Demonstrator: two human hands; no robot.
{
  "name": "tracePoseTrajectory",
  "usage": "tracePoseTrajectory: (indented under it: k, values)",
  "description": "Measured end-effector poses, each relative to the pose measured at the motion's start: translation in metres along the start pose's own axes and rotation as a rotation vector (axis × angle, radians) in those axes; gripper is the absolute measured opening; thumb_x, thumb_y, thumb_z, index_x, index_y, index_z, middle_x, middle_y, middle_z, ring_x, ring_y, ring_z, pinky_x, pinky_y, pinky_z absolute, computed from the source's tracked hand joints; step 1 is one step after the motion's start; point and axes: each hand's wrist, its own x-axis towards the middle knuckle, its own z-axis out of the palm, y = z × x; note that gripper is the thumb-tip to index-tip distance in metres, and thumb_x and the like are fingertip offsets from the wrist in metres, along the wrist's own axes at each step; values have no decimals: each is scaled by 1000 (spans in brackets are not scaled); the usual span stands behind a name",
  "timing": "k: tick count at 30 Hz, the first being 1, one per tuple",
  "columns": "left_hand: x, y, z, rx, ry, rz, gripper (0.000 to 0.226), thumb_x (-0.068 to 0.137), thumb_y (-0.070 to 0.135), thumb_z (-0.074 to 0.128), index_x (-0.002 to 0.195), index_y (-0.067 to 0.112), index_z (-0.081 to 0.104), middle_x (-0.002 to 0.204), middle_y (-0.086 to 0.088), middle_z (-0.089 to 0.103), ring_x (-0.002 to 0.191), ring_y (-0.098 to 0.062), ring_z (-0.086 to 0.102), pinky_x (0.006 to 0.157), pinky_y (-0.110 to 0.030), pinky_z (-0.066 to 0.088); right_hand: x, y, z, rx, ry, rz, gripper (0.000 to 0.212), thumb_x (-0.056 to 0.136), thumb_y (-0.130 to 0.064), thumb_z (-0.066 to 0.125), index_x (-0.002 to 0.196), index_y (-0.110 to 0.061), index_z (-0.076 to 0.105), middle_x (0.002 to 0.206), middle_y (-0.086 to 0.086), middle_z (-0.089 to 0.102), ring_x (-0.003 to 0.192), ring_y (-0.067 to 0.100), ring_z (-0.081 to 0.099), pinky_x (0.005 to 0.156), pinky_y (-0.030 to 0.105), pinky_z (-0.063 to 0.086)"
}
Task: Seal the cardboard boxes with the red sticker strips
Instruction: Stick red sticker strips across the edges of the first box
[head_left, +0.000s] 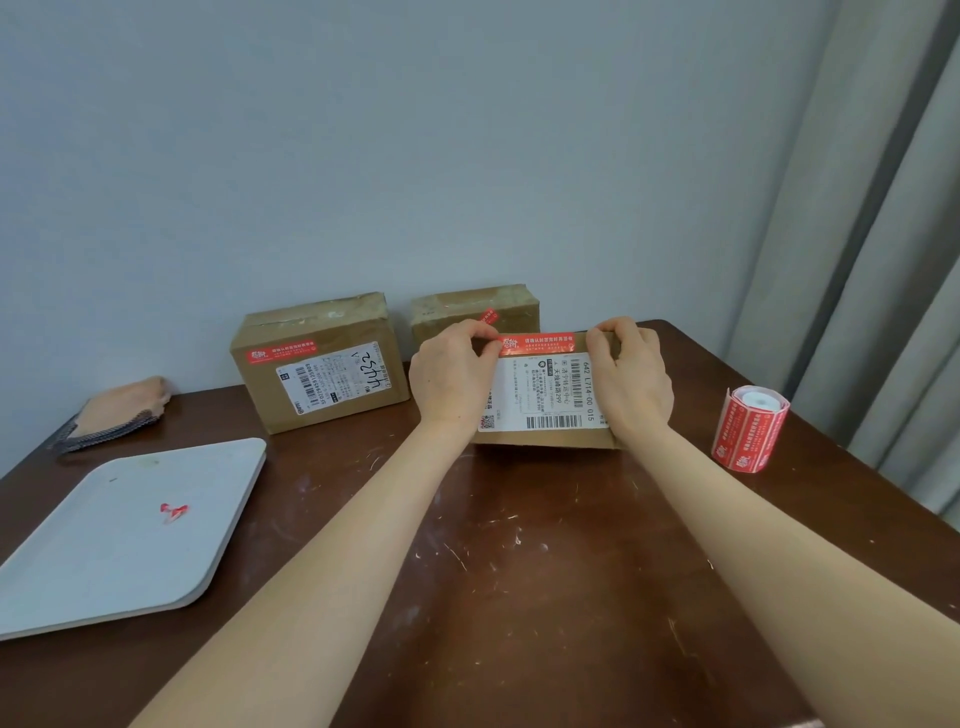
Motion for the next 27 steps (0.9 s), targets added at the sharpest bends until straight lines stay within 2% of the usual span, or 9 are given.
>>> tracePoseTrajectory:
  k: [7,14,19,23,27]
  values:
    - [1,1,4,17,-18,11,14,86,33,63,97,27,71,101,11,71,92,-13,64,75,-27,44,2,3,-1,-3,15,1,24,97,-42,37,107,-28,54,118,-1,50,93,19,55,70,32,36]
    - [0,9,7,57,-53,13,12,87,33,62,97,29,69,102,11,69,93,-13,62,72,-29,46,4,8,-7,-19,26,-1,26,97,-42,37,108,-27,54,118,0,51,95,18,55,70,32,35]
    - [2,9,2,6,-64,-24,16,86,31,63,102,27,62,103,12,68,82,-6,57,68,-24,37,5,10,-5,-21,33,-7,26,96,-43,37,109,-28,54,120,0,51,97,19,55,72,33,40]
    - [-1,3,3,-14,-49,56,23,87,31,62,110,30,67,115,14,64,97,-8,61,73,-21,39,4,11,-4,-25,35,-14,26,96,-44,37,109,-28,54,121,0,51,98,19,55,73,34,41]
    - [-4,2,6,-43,-20,78,15,87,31,62,98,30,72,113,15,64,96,-5,60,71,-21,36,4,12,-4,-26,38,-16,26,96,-43,38,109,-27,54,121,0,51,97,19,55,72,33,39]
